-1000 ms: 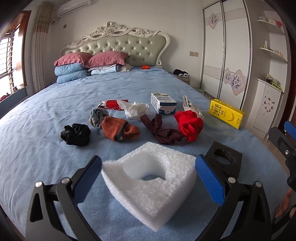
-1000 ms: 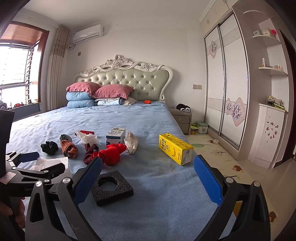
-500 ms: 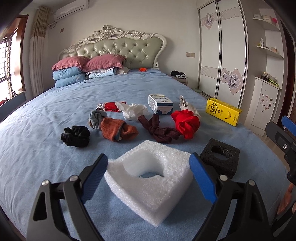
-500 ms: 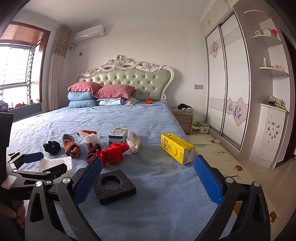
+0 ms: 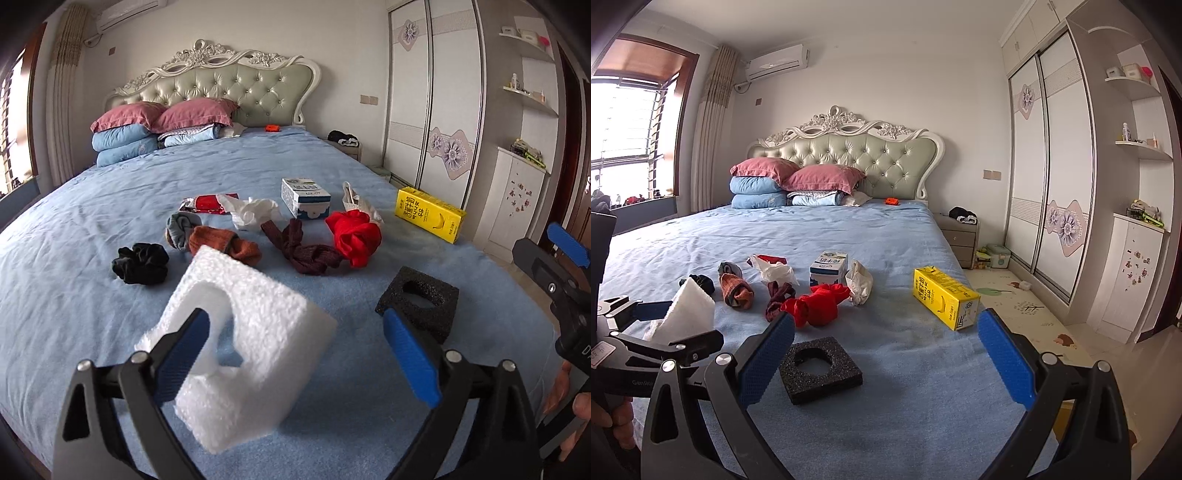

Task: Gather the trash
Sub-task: 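Close the left gripper on the white foam block and lift it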

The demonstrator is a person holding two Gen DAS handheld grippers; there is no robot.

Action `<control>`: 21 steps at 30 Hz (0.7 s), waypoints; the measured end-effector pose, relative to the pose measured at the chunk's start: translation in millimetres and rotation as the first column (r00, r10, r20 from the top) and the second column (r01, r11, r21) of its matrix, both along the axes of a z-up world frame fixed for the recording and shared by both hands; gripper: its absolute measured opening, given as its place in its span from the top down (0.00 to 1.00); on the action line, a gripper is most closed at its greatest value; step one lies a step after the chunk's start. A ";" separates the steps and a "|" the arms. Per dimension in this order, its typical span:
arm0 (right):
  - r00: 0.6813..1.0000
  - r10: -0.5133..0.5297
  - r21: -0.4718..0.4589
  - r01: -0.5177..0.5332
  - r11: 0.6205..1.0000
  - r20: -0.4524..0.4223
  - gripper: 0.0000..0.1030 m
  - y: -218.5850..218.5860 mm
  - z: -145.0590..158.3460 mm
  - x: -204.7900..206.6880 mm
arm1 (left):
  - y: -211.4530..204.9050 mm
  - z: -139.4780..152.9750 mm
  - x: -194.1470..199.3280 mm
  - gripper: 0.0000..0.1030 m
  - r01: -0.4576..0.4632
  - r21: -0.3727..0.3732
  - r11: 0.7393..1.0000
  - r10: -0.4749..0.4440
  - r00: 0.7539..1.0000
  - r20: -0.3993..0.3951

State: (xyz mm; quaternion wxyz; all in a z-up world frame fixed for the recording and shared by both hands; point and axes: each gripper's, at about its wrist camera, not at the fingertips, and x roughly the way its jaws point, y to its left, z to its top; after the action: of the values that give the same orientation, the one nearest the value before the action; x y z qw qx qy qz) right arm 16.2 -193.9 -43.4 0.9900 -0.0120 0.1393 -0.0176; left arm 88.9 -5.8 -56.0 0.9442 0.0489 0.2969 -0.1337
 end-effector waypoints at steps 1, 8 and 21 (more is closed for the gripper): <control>1.000 0.000 -0.001 0.000 1.000 0.000 0.07 0.1 0.0 0.2 | -2.6 -1.0 1.5 0.05 0.009 0.016 1.000 -0.009 1.000 -0.011; 1.000 0.017 -0.003 -0.017 1.000 -0.017 0.07 1.7 -2.1 5.0 | -1.1 -16.9 15.7 0.35 -0.064 0.064 0.996 0.069 0.994 -0.082; 0.951 0.159 -0.093 -0.189 0.978 -0.265 0.07 38.0 -17.3 40.3 | 26.1 13.9 -1.0 0.57 -0.021 -0.073 0.997 0.019 0.999 -0.030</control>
State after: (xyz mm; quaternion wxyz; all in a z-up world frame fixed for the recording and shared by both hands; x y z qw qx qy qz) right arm 56.6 -155.9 -60.7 0.9590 -0.0847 0.2631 0.0634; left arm 87.9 20.3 -42.1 0.9423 0.0093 0.3059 -0.1355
